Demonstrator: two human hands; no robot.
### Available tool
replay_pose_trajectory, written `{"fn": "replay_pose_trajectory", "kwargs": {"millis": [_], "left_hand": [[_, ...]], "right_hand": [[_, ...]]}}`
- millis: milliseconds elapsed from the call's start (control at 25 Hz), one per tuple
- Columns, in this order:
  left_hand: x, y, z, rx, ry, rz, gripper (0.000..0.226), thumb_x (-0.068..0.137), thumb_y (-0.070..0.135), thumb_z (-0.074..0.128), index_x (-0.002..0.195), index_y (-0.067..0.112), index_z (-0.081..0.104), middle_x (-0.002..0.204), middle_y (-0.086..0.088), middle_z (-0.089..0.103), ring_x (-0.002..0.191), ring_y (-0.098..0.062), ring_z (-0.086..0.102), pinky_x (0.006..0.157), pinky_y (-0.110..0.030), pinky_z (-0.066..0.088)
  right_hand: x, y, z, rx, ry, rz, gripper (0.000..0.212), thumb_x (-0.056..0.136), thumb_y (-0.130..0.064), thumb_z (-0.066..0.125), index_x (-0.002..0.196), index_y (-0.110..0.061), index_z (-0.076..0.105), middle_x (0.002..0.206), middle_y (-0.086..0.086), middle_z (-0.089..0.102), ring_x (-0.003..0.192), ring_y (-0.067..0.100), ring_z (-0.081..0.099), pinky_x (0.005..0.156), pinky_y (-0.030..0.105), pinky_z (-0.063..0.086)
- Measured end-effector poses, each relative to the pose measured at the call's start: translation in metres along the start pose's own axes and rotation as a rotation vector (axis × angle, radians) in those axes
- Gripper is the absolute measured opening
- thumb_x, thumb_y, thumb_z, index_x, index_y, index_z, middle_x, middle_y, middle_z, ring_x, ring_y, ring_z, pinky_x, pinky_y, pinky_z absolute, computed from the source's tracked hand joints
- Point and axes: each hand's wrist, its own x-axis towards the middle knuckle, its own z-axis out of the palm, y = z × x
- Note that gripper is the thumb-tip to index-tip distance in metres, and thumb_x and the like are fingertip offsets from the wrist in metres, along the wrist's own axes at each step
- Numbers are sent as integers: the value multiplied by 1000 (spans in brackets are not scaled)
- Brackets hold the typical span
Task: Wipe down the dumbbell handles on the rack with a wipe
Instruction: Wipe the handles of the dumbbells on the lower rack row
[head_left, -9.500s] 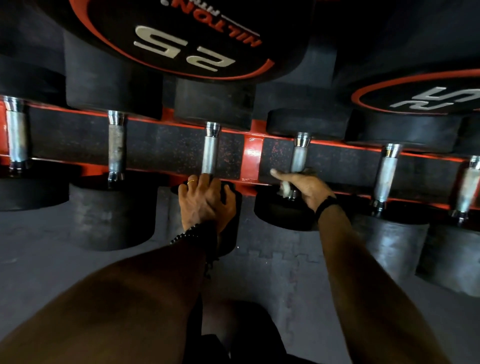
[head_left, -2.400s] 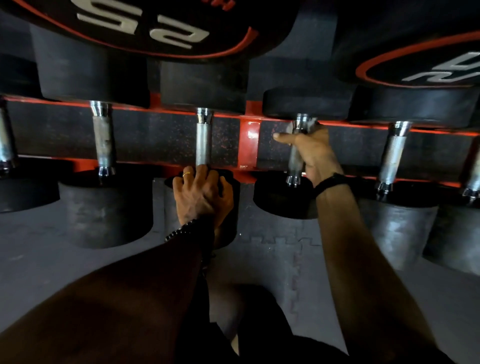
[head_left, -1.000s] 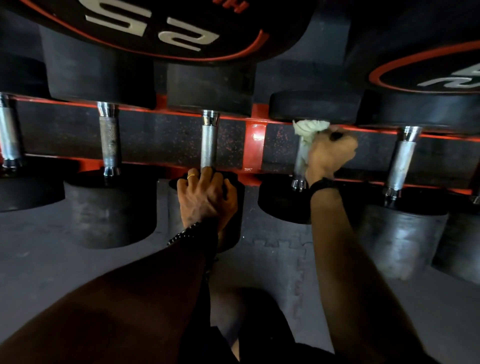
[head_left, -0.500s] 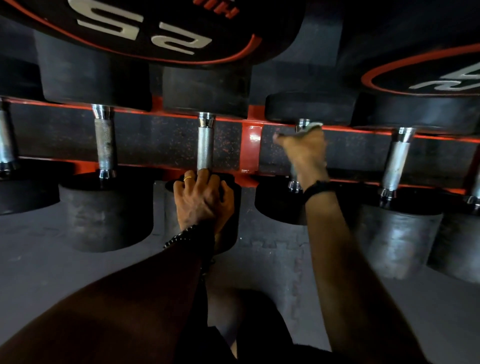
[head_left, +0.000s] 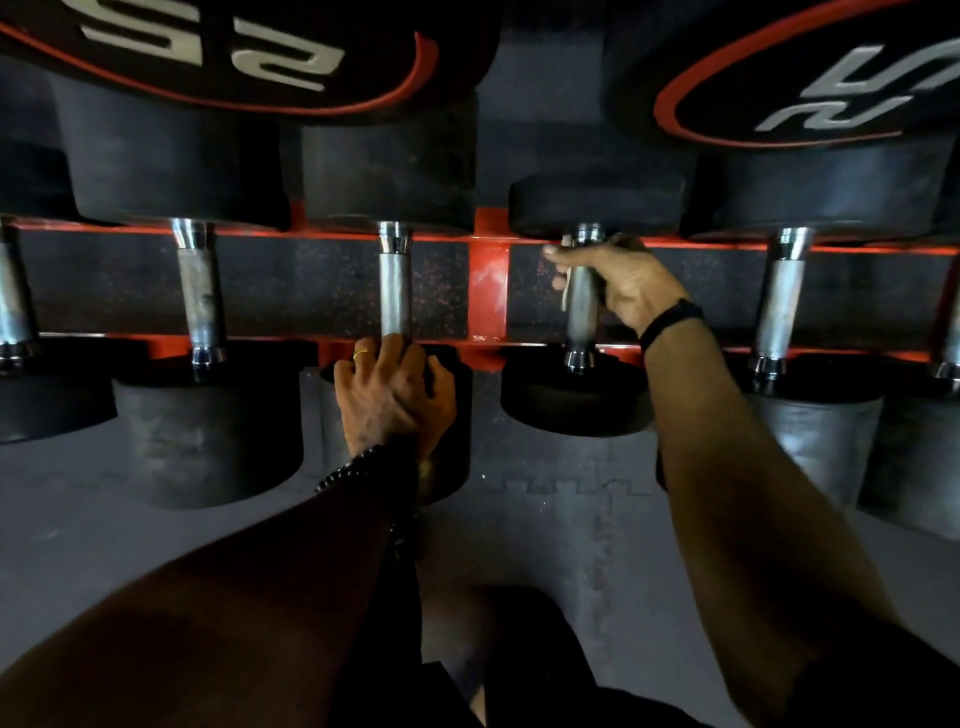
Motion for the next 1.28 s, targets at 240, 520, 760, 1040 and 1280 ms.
{"fn": "replay_pose_trajectory", "kwargs": {"millis": [240,520,760,1040,1280], "left_hand": [[-1,-1,0,7,-8,18,25,79,26,64,61,10,59,71,-7,57,71,-34,54,61,-37,34],[1,-4,-1,12,-9,34,24,78,25,63,60,10,57,70,-8,56,69,-35,55,59,-37,33],[0,-4,0,34,-22,45,25,79,24,63,60,12,54,70,-8,54,69,-36,54,57,-39,34],[-2,-1,1,37,34,60,25,84,24,61,63,11,56,72,-10,56,74,-38,54,60,-43,37],[-2,-2,3,41,76,72,27,85,24,62,63,11,54,72,-9,55,73,-37,54,61,-42,37]], "right_hand": [[4,9,12,15,122,-105,17,79,-14,80,82,-13,64,71,-1,63,64,13,61,58,26,56],[-63,67,-33,-381,638,-689,35,98,-35,52,66,-22,54,61,-7,52,57,5,47,59,28,39],[-100,75,-94,-200,729,-727,15,92,-26,63,86,-13,62,72,-9,62,66,-3,57,65,22,49],[-119,83,-162,-662,652,-852,18,98,-23,57,96,-5,59,83,5,64,70,7,55,65,9,41],[-109,96,-157,-866,693,-906,21,98,-25,53,101,-5,58,91,15,65,77,20,57,67,12,29]]}}
